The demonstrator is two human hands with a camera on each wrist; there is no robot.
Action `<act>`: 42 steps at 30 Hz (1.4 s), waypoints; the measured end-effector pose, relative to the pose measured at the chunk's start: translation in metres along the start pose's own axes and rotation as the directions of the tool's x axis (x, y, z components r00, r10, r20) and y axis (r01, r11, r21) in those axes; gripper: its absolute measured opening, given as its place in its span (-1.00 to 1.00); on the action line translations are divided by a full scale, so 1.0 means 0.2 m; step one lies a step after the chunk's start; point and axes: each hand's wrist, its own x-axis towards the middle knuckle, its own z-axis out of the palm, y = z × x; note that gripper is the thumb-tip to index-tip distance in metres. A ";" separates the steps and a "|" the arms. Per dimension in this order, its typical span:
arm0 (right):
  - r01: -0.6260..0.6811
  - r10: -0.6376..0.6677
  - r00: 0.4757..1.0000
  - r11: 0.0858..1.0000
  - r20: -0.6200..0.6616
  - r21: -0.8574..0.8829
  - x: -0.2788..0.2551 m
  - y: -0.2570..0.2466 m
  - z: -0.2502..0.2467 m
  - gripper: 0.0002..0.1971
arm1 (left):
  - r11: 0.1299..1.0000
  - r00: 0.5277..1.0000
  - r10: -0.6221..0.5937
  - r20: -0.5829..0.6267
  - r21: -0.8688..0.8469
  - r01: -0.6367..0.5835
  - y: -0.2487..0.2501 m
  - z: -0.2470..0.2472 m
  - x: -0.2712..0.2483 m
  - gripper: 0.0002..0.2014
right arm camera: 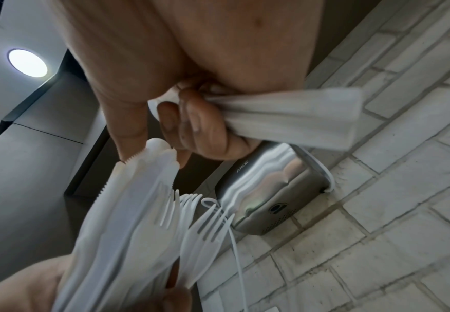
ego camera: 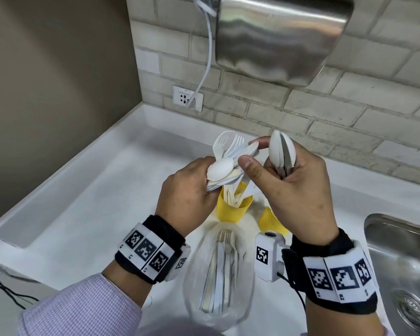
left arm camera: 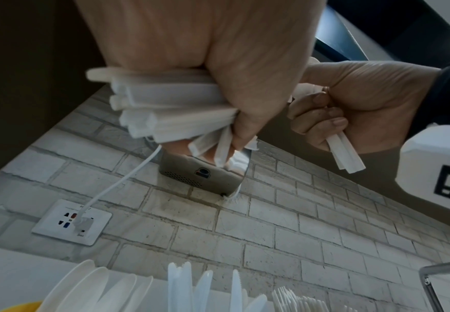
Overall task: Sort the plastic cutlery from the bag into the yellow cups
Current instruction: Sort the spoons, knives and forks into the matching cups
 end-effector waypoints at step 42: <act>-0.119 0.546 0.818 0.466 -0.179 0.877 0.21 0.13 -0.05 -0.83 | 0.759 0.929 -0.314 0.197 -0.536 0.370 -0.14 -0.10 0.04 -0.94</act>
